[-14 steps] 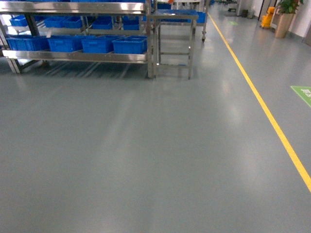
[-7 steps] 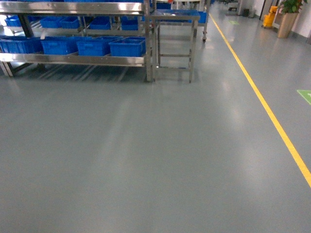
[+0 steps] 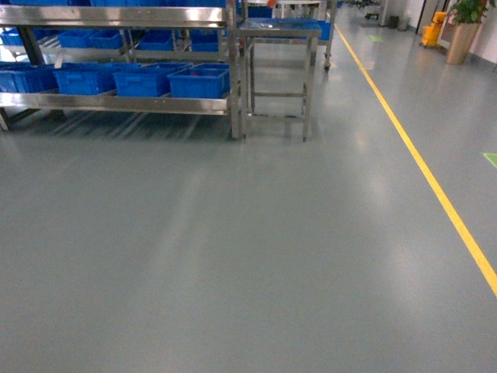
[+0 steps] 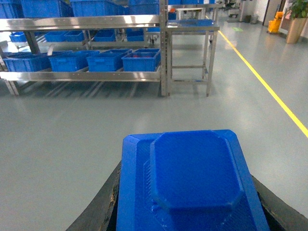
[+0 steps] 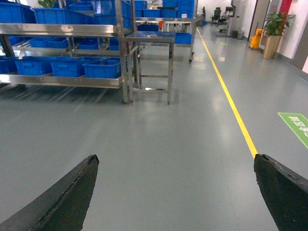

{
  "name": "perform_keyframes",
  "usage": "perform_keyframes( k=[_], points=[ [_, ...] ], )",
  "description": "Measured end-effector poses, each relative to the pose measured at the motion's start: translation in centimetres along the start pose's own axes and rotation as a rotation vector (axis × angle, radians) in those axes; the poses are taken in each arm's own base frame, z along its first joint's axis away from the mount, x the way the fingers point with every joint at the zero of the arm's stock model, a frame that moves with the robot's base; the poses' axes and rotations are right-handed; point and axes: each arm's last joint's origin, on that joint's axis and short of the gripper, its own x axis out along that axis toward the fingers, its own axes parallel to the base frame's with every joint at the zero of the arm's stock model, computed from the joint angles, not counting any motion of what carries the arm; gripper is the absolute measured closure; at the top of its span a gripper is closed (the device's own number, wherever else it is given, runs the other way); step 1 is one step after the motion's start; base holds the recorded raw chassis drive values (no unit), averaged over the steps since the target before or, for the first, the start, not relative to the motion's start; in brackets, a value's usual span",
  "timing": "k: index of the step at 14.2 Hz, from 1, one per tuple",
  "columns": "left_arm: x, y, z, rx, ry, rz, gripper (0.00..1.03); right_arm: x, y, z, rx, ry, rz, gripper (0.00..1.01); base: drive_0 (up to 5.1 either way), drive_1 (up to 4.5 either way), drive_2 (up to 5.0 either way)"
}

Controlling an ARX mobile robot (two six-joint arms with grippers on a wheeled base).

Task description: Pick blue part to blue bin on bottom shelf

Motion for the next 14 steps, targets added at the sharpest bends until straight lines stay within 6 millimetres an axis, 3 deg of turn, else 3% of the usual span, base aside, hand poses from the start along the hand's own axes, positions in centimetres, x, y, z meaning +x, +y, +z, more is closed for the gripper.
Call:
perform_keyframes(
  k=[14],
  points=[
    [0.0,0.0,-0.02,0.001,0.002,0.0,0.59,0.0,0.0,-0.01,0.0,0.002,0.0,0.03,0.0,4.18,-4.2]
  ],
)
